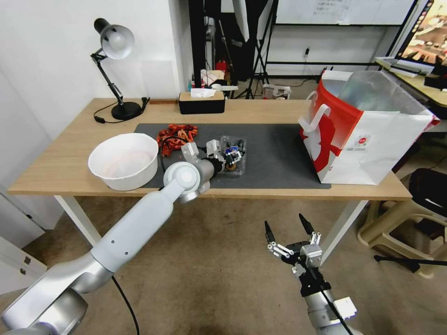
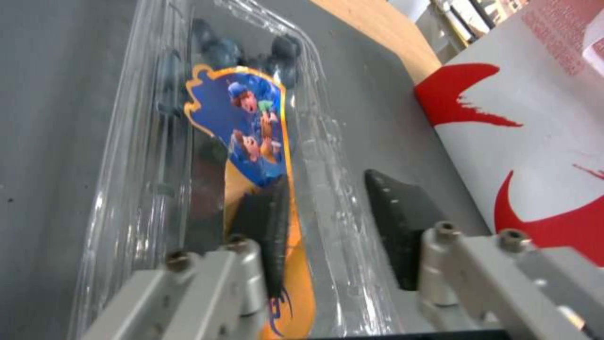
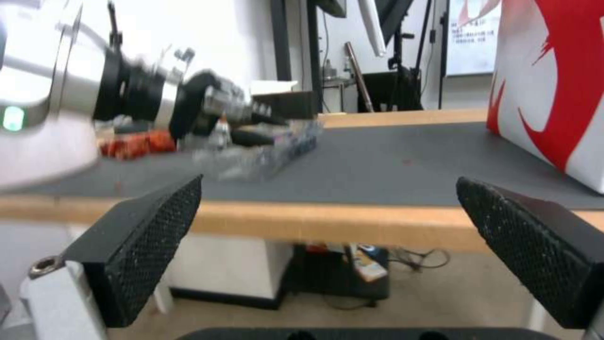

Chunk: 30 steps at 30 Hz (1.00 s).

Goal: Close the takeout container lid, then place the container into the takeout bag.

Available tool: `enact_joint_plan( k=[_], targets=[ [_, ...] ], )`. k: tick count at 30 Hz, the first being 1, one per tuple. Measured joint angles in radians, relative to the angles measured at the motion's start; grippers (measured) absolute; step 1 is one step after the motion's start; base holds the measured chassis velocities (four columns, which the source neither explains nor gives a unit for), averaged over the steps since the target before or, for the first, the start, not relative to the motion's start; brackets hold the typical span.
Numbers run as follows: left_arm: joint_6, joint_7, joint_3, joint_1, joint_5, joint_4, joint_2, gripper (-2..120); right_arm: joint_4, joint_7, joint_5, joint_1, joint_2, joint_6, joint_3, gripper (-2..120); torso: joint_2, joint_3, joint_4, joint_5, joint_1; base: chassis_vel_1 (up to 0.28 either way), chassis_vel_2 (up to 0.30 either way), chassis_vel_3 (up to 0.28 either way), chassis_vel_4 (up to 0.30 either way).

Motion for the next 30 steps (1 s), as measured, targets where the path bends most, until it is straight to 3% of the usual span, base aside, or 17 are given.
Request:
enact_joint_plan(
  k=[2,8,11,13,21,30],
  targets=[
    [0.000,0.000,0.000,0.000,0.001,0.000,0.000,25,0.011,0.003,0.032,0.012,-0.009,-0.019,-0.002,100,0.000,0.000,0.0000,0.0000,0.000,0.000,0.000,0.000,0.000],
    [-0.005,-0.001,-0.003,-0.001,0.000,0.000,0.004,1,0.106,0.066,0.404,0.156,-0.085,-0.204,-0.021,100,0.000,0.000,0.0001,-0.0002,0.000,0.000,0.000,0.000,0.000],
    [-0.007,0.000,-0.004,-0.001,0.000,0.000,0.005,0,0.113,0.089,0.496,0.197,-0.100,-0.243,-0.026,100,0.000,0.000,0.0001,-0.0001,0.000,0.000,0.000,0.000,0.000],
    [-0.009,0.003,-0.007,0.000,0.000,0.000,0.006,0,0.099,0.130,0.648,0.275,-0.122,-0.307,-0.042,100,0.000,0.000,0.0000,-0.0001,0.000,0.000,0.000,0.000,0.000],
    [-0.012,0.004,-0.007,0.001,0.004,0.005,0.002,0,0.000,0.212,0.834,0.472,-0.130,-0.381,-0.086,100,0.000,0.000,0.0001,0.0000,0.000,0.000,0.000,0.000,0.000],
    [-0.013,0.004,-0.008,0.002,0.007,0.005,0.009,0,-0.109,0.317,0.939,0.672,-0.102,-0.476,-0.147,100,0.000,0.000,0.0000,-0.0002,0.000,0.000,0.000,0.000,0.000]
  ],
)
